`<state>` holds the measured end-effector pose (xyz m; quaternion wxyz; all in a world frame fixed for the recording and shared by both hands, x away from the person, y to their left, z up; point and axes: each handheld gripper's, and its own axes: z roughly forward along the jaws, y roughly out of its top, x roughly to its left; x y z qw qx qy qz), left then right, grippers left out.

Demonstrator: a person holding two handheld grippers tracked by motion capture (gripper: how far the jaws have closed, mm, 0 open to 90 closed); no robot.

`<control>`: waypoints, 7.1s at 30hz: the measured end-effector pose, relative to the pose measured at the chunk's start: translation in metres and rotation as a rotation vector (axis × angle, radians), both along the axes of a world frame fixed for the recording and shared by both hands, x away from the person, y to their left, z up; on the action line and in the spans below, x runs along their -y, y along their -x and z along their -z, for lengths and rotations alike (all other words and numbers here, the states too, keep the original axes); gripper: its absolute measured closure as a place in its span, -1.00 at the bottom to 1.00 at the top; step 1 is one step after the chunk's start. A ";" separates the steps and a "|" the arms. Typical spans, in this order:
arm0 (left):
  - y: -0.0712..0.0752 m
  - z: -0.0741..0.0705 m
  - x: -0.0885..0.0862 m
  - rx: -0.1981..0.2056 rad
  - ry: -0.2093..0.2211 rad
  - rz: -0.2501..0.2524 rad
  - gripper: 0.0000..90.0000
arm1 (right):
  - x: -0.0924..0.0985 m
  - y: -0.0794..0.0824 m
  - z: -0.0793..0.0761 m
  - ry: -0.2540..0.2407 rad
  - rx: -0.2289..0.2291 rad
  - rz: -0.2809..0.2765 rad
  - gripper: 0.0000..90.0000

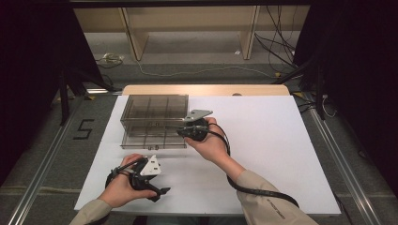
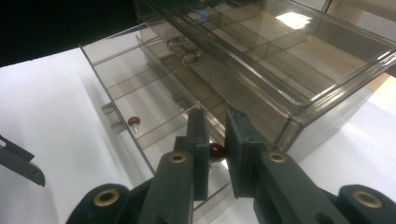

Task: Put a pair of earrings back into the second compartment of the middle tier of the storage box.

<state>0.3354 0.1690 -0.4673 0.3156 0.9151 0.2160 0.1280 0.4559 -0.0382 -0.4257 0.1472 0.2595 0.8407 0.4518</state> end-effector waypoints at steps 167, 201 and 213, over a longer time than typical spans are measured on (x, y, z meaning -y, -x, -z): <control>0.001 -0.002 0.000 0.004 0.003 0.014 -0.72 | -0.076 -0.008 0.011 0.057 -0.039 -0.090 0.78; 0.001 -0.001 0.001 0.000 0.003 0.017 -0.71 | -0.080 -0.011 0.020 0.089 -0.057 -0.085 0.77; 0.001 -0.001 0.001 -0.001 0.004 0.016 -0.71 | -0.080 -0.012 0.020 0.089 -0.057 -0.084 0.76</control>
